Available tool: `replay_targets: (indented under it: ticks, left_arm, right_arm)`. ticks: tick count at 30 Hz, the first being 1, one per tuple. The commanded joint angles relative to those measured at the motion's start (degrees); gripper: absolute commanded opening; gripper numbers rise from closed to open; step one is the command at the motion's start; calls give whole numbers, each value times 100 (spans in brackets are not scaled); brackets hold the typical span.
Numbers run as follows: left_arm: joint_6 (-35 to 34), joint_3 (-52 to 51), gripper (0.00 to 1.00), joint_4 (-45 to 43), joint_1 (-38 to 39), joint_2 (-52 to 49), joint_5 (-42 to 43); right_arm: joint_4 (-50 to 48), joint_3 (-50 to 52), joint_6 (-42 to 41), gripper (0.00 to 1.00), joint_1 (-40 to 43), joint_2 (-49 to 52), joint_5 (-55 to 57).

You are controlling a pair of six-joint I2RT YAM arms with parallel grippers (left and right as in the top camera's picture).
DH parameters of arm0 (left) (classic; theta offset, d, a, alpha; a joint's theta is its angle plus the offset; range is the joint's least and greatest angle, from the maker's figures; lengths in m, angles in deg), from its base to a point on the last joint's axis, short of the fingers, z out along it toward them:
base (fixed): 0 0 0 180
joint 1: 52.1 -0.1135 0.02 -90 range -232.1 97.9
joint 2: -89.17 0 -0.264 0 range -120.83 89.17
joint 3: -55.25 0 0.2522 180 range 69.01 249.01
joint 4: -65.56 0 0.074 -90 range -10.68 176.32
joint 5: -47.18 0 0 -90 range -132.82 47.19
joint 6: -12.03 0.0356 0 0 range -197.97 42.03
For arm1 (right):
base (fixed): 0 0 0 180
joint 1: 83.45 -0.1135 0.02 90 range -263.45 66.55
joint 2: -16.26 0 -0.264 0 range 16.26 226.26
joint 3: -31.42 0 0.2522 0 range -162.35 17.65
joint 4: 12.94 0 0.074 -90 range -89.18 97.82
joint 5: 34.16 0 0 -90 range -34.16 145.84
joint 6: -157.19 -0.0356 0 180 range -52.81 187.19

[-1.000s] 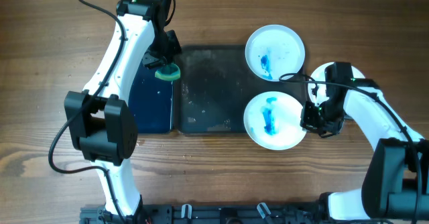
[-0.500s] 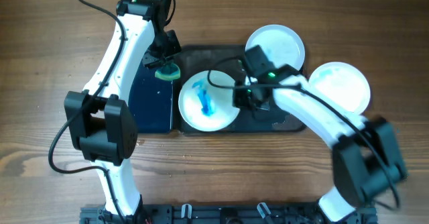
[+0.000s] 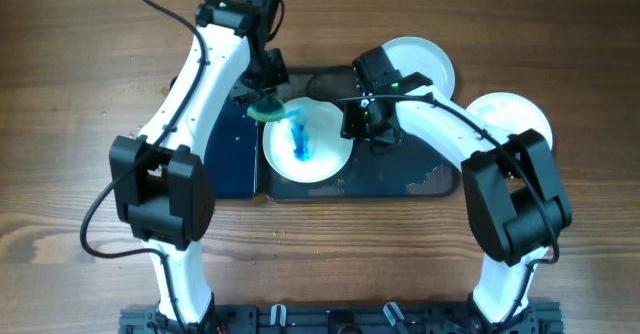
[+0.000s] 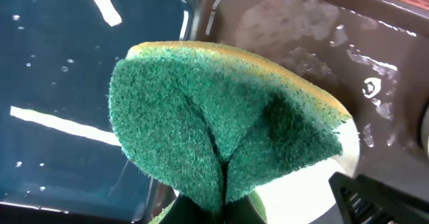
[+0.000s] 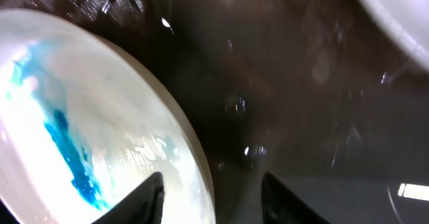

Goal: Clean dirty plates on tray and stack at the side
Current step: 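Lower the sponge onto the second plate with the left gripper, then scrub the second plate with the sponge while the right gripper holds it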

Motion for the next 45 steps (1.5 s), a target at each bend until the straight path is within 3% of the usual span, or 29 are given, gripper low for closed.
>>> replay_targets:
  ticks: [1, 3, 5, 6, 12, 17, 21, 27, 31, 36, 39, 42, 45]
  left_arm:
    - [-31, -46, 4, -92, 101, 20, 33]
    - [-28, -103, 4, -92, 101, 20, 37]
    - [-31, -153, 4, -96, 101, 20, 37]
    - [-28, -175, 4, -96, 101, 20, 57]
    - [-22, -848, 4, -632, 103, 20, 699]
    - [872, -1971, 4, -1744, 168, 20, 1257]
    - [997, -2605, 4, -2597, 348, 20, 1252]
    - [1036, -2820, 4, -2774, 686, 20, 1043]
    - [1486, -2820, 4, -2916, 975, 11, 1749]
    - [1388, -2820, 4, -3510, 951, 11, 1401]
    - [846, -2820, 4, -3762, 866, 11, 229]
    - [46, -2820, 4, -3445, 839, 11, -931]
    - [-46, -2820, 4, -2745, 846, 11, -817]
  right_arm:
    - [-127, -127, 413, 37, 2, 236, -380]
    - [-229, -127, 420, 31, 4, 339, -640]
    - [-251, -127, 396, 8, 11, 439, -719]
    - [-251, -127, 387, 4, 15, 452, -723]
    - [-133, -125, 245, 4, 260, 450, -1025]
    - [0, -111, 691, 4, 345, 450, -1276]
    - [-11, -111, 717, 4, 345, 452, -1342]
    - [-9, -111, 741, 4, 345, 452, -1340]
    - [-7, -111, 741, 4, 343, 452, -1340]
    - [20, -111, 745, 4, 343, 452, -1340]
    - [37, -111, 767, 4, 343, 450, -1340]
    - [33, -111, 765, 4, 343, 452, -1340]
    - [31, -111, 761, 4, 345, 452, -1340]
